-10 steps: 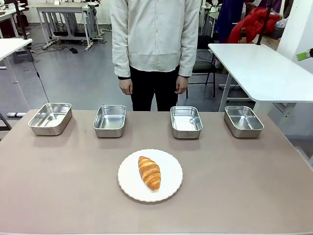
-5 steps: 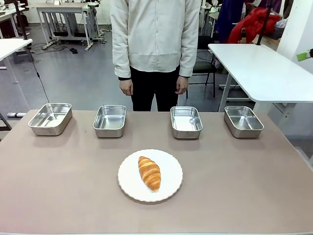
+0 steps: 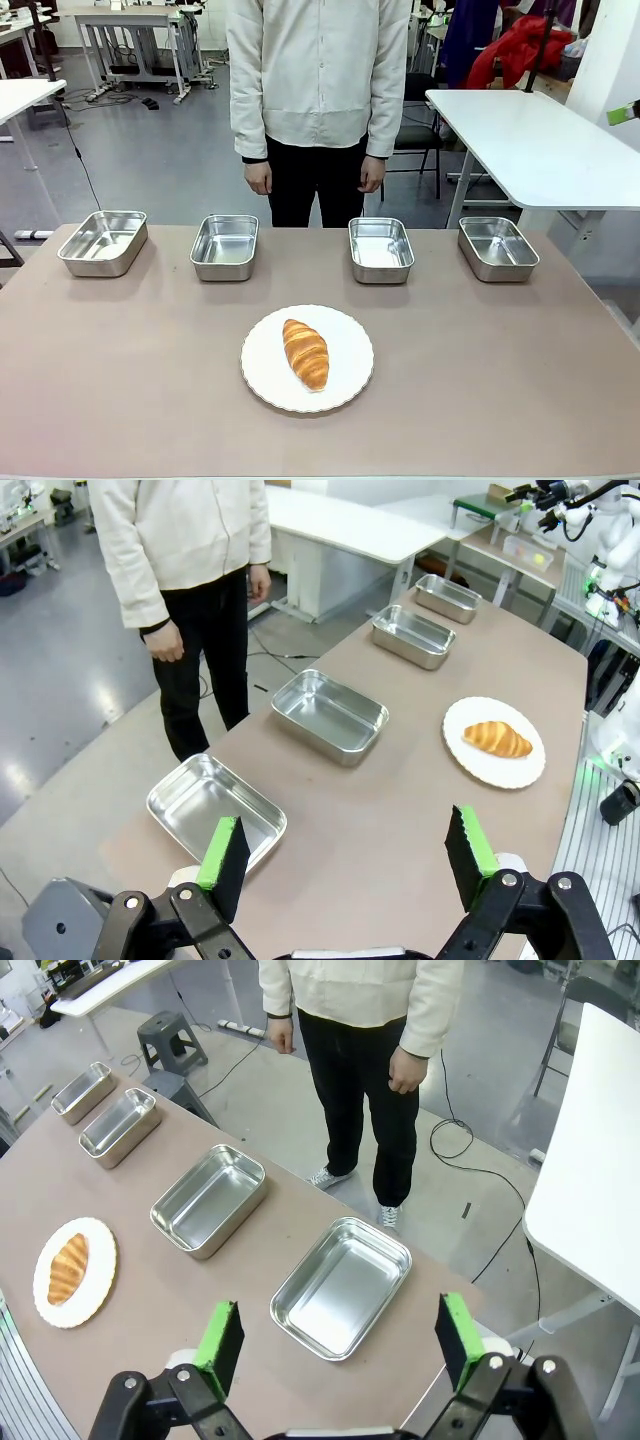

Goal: Place the bread in the container.
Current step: Place the Butter Roll into the Airtight Container indicated by the human.

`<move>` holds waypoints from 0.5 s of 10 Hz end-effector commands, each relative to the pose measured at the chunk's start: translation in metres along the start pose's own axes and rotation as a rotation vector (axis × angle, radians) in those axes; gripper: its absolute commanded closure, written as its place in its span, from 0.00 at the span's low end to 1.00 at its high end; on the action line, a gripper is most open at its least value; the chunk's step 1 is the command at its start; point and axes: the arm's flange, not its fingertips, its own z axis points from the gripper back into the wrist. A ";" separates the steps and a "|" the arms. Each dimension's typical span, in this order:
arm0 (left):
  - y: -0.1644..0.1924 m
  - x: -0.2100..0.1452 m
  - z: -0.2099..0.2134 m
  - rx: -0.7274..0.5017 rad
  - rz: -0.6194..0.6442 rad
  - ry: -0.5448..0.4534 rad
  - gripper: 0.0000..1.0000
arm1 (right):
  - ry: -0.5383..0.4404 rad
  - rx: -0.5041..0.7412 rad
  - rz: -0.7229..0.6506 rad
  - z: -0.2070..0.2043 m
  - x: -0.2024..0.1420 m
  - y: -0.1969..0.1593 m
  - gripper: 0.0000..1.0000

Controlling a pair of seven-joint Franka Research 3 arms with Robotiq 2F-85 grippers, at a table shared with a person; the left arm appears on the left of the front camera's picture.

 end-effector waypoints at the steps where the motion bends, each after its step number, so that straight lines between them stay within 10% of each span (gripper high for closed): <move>1: -0.002 0.002 0.001 -0.005 -0.007 -0.012 0.00 | -0.009 0.010 0.003 0.000 0.001 0.000 0.00; 5: -0.002 0.002 0.001 -0.005 -0.007 -0.012 0.00 | -0.009 0.010 0.003 0.000 0.001 0.000 0.00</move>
